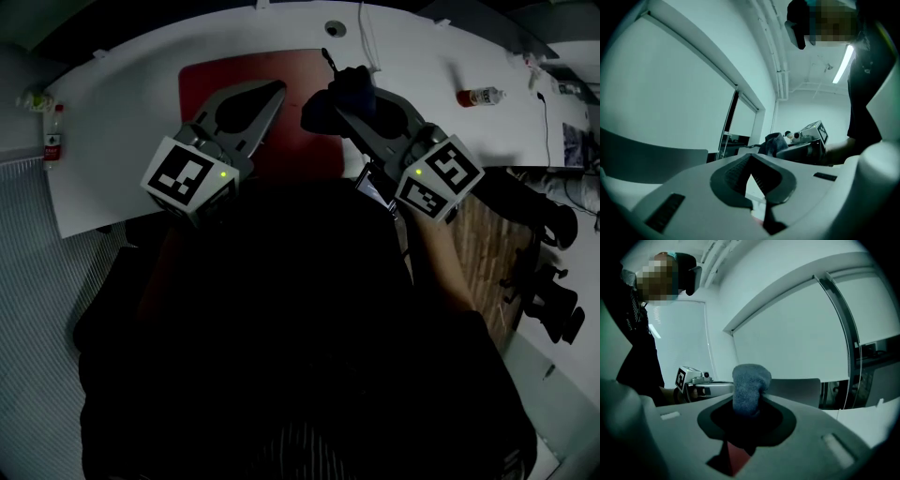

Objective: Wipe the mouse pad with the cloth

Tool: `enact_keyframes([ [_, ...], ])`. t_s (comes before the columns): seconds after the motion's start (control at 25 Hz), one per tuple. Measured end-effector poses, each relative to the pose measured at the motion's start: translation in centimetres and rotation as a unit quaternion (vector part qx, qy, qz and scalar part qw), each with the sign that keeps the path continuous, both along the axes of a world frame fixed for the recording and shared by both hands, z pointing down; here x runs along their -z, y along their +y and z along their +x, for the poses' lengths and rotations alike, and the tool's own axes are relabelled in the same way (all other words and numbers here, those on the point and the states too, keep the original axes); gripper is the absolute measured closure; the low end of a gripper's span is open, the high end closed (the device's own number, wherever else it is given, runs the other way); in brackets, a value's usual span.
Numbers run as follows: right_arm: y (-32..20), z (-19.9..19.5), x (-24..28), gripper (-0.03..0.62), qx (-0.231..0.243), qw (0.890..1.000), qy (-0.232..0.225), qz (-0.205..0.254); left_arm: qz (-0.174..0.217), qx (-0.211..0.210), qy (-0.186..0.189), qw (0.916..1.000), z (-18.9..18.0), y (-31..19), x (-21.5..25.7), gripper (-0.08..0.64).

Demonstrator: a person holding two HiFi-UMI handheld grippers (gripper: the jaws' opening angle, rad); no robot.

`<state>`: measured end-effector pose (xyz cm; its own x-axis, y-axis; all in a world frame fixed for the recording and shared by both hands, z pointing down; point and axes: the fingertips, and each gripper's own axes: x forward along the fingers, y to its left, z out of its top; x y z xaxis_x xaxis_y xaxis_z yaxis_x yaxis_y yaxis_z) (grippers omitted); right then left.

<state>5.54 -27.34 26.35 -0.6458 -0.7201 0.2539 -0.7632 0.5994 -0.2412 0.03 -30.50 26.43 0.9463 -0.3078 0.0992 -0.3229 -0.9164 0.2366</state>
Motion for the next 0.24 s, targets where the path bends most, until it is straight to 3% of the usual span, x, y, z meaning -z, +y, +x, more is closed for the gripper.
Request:
enact_keyframes([
  [0.24, 0.7, -3.3, -0.6, 0.499, 0.022, 1.000, 0.013, -0.002, -0.011, 0.005, 0.044, 0.9989, -2.3, 1.1, 0.7, 0.560],
])
